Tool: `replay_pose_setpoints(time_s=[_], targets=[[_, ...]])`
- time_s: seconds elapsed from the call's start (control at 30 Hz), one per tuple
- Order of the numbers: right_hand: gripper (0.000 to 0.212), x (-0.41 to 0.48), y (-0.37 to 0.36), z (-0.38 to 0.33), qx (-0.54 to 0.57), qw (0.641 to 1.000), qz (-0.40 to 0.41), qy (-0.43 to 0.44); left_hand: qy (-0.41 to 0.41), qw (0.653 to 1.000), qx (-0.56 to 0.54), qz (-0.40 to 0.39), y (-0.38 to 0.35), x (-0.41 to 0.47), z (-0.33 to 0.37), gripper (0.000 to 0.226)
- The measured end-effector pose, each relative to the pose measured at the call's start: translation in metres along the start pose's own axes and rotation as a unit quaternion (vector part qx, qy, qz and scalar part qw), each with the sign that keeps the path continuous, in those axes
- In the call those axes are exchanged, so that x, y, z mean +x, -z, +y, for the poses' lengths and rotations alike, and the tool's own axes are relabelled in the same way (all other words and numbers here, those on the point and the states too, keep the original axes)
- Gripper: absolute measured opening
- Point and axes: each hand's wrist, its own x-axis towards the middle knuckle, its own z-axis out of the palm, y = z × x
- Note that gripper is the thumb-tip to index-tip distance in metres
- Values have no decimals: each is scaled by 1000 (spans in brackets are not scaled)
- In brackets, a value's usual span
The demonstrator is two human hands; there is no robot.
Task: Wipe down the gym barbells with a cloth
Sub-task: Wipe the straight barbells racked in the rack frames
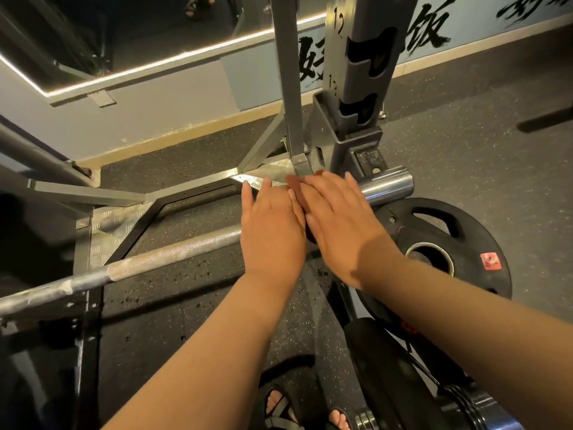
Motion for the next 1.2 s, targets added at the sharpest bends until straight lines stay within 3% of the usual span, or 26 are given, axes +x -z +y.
replay_pose_setpoints(time_s=[0.1, 0.2, 0.33, 0.53, 0.67, 0.8, 0.93, 1.1, 1.2], targets=[[49, -9, -1, 11, 5, 999, 11, 35, 2, 1000, 4, -1, -3, 1, -2, 48], [44, 21, 10, 2, -15, 1000, -23, -15, -5, 1000, -2, 0, -1, 0, -2, 57], [68, 32, 6, -10, 6, 998, -1, -57, -5, 1000, 6, -5, 0, 0, -1, 62], [50, 0, 0, 7, 3, 1000, 19, 17, 5, 999, 33, -5, 1, 0, -2, 53], [38, 30, 11, 6, 6, 998, -18, -64, 4, 1000, -4, 10, 0, -1, 0, 44], [48, 21, -4, -2, 0, 999, 16, -51, -8, 997, -64, 45, -3, -2, 0, 30], [52, 12, 1, 10, -17, 1000, -3, -2, -9, 998, -43, 48, -5, -1, -1, 29], [56, 27, 4, -3, -9, 998, 3, -58, -7, 998, -46, 48, -4, 0, 0, 36], [50, 11, -5, -4, -2, 999, 10, -37, -8, 999, -43, 32, -3, 0, 0, 44]])
